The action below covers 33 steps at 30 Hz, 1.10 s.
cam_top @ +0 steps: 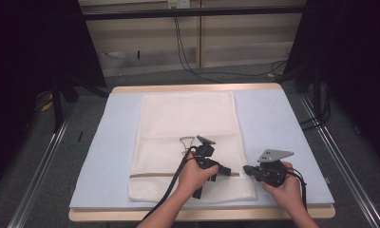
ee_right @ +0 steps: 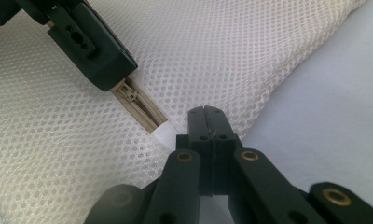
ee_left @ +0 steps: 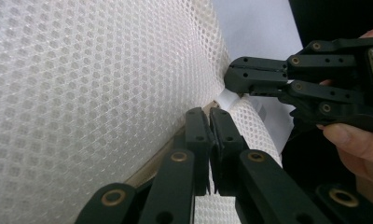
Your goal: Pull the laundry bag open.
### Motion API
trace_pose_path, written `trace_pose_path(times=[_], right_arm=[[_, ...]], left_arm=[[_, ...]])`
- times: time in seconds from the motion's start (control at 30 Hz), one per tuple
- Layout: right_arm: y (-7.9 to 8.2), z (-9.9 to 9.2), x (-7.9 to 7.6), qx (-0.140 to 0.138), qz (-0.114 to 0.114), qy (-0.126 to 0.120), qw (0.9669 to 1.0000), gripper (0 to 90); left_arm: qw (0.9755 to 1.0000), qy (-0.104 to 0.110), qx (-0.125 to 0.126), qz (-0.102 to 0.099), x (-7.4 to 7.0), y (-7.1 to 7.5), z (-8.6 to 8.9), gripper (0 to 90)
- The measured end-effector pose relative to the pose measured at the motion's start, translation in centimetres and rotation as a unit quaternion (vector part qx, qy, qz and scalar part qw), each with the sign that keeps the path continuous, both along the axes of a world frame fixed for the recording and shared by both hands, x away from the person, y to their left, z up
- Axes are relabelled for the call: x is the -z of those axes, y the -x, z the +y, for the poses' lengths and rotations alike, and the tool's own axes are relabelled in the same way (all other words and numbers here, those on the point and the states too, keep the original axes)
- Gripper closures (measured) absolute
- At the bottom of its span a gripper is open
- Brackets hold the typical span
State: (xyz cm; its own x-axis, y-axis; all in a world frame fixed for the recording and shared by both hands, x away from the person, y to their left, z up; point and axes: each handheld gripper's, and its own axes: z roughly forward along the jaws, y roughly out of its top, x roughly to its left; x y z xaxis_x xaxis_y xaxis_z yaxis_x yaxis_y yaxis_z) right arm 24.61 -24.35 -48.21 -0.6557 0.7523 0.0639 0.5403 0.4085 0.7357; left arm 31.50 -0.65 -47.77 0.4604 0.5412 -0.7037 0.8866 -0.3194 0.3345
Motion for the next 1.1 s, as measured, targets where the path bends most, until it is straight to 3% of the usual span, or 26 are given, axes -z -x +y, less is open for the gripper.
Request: trace_pose_path(times=[0.27, 0.53, 1.07, 1.1], right_arm=[[-0.1, -0.1, 0.0, -0.002, 0.004, -0.002, 1.0000, 90.0], [-0.1, -0.1, 0.0, -0.002, 0.004, -0.002, 1.0000, 90.0], [-0.1, -0.1, 0.0, -0.002, 0.005, -0.002, 1.0000, 90.0], [-0.1, -0.1, 0.0, -0.002, 0.004, -0.002, 1.0000, 90.0]], left_arm=[[1.0000, 0.001, 0.002, -0.001, -0.1, -0.1, 0.6, 87.3], [0.9999, 0.005, 0.002, 0.010, -0.3, -0.2, 1.4, 87.4], [1.0000, 0.005, -0.004, 0.005, -0.5, -0.4, 2.9, 87.4], [0.9998, 0.010, -0.002, 0.015, -0.6, -0.4, 3.0, 87.3]])
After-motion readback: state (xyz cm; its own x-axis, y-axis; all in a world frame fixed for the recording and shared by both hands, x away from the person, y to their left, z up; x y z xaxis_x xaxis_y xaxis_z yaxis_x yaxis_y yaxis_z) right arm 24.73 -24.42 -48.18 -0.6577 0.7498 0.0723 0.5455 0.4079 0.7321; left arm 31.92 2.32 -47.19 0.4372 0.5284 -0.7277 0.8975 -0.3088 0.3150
